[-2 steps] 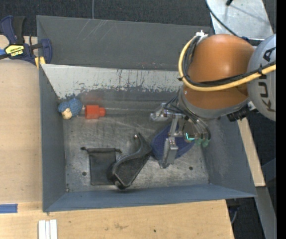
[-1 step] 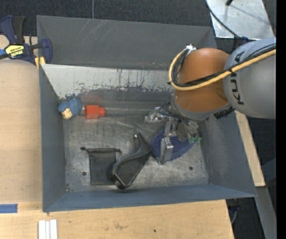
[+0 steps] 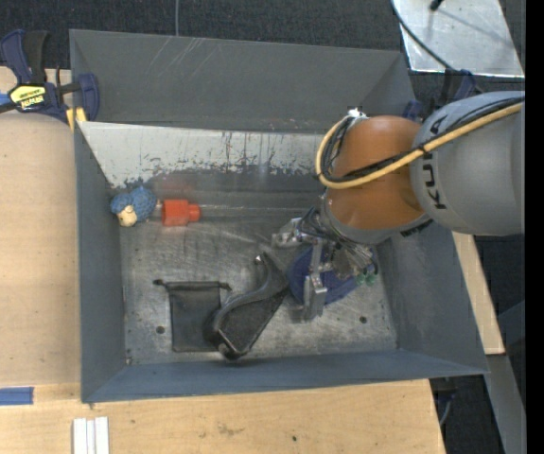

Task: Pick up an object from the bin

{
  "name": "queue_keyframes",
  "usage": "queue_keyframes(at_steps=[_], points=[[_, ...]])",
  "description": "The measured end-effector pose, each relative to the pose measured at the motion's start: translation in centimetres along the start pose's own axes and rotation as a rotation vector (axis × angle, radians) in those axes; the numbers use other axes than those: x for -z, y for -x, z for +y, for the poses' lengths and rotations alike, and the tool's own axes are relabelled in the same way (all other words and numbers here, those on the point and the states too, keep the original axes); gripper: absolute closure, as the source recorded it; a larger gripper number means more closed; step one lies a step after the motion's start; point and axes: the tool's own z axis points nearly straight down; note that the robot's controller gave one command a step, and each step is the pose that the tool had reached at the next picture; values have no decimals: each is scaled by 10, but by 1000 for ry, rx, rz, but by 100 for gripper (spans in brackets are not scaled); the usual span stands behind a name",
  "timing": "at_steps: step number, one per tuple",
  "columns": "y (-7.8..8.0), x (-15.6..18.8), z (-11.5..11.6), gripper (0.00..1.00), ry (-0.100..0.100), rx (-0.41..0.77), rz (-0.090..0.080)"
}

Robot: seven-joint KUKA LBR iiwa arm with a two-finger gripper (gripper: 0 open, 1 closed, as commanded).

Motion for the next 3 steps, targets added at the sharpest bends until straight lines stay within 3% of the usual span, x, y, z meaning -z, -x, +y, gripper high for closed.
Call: queue_keyframes(at_steps=[1, 2, 3], points=[[2, 4, 1, 100, 0, -1, -7], [-12, 140, -18, 100, -3, 4, -14], [-30, 128, -108, 100, -5, 157, -6]])
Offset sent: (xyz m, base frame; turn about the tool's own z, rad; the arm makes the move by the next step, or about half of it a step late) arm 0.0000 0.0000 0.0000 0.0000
